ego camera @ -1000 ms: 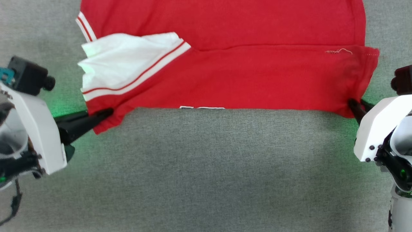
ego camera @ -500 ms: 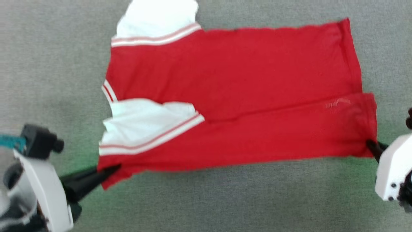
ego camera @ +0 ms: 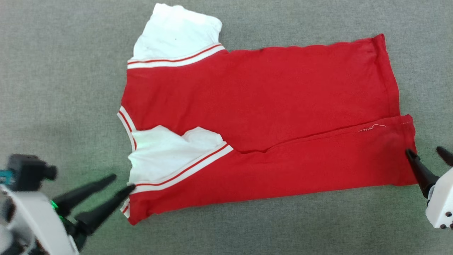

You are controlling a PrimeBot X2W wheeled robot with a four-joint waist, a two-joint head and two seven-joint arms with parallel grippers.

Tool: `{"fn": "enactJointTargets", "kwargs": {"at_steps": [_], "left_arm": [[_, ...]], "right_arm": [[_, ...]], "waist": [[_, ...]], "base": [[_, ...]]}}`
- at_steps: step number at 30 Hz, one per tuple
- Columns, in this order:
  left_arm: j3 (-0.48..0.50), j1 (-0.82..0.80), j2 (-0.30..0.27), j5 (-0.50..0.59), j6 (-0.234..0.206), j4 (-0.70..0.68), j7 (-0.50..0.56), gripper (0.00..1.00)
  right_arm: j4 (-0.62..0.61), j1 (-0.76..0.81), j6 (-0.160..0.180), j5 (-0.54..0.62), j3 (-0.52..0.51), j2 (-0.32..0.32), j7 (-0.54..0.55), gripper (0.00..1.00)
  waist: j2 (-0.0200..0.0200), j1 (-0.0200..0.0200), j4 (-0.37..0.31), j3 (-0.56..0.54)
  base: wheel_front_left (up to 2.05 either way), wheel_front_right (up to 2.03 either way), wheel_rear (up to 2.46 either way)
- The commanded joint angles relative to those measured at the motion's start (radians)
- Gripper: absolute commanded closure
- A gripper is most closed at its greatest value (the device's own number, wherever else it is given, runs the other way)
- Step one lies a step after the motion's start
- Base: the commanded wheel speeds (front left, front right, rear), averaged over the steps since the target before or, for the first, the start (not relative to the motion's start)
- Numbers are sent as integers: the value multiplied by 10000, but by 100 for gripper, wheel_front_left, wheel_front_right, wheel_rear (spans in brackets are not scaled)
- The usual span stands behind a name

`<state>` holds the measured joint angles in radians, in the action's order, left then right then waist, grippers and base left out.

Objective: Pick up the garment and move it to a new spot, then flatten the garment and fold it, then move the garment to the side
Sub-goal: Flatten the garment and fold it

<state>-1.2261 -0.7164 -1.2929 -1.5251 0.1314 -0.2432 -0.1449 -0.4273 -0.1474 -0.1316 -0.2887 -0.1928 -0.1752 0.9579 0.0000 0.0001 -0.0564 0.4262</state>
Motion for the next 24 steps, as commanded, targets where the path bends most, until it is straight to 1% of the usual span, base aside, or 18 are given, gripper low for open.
{"fn": "enactJointTargets", "kwargs": {"at_steps": [1,4,5,7,9,10,12,16,18,20,21,23,24], "left_arm": [[78,93,-127,-100,-17,81,-198,0],[304,77,-321,-99,-17,172,-710,0],[415,40,-406,-102,-17,251,-838,0],[696,-101,-520,-19,-17,583,-1037,0],[1002,-191,-465,-114,-17,990,-1124,0],[1188,-302,-434,31,-17,1247,-1158,0],[1542,-478,-270,17,-17,1705,-1179,0],[2194,-1248,-35,590,-17,2773,-1194,0],[2416,-1861,124,967,-96,3532,-962,0],[2552,-2514,596,899,-49,3984,-306,0],[2647,-2929,701,938,-45,4267,54,0],[2675,-3724,845,1370,-30,4825,820,0],[2659,-4080,1020,1512,-36,5093,1183,0]], "right_arm": [[-92,151,17,92,-71,26,-273,0],[-244,-56,15,216,-14,174,-1341,0],[-212,-124,17,297,72,193,-1777,0],[-29,-278,14,525,433,440,-2624,0],[214,-501,17,779,655,682,-3564,0],[374,-526,17,905,796,779,-3984,0],[594,-756,15,1086,1078,998,-4855,0],[878,-981,15,1490,1595,1184,-6452,0],[983,-1012,17,1572,1749,1239,-7136,0],[1091,-1015,15,1175,1861,1253,-7744,0],[1162,-996,15,1001,1899,1252,-8018,0],[1292,-850,15,814,2133,1262,-8398,0],[1333,-753,15,760,2262,1264,-8565,0]], "waist": [[0,-1,0,-38],[0,-1,-36,-104],[0,-1,-49,-120],[0,-1,-88,-168],[0,-1,-171,-172],[0,-1,-214,-150],[0,-1,-346,-85],[0,-1,-655,230],[0,-1,-893,454],[0,-1,-1179,680],[0,-1,-1339,802],[0,-1,-1679,1031],[0,-1,-1851,1130]], "base": [[0,0,0],[0,0,0],[0,0,0],[0,0,0],[0,0,0],[0,0,0],[0,0,0],[0,0,0],[0,0,0],[0,0,0],[0,0,0],[0,0,0],[0,0,0]]}}
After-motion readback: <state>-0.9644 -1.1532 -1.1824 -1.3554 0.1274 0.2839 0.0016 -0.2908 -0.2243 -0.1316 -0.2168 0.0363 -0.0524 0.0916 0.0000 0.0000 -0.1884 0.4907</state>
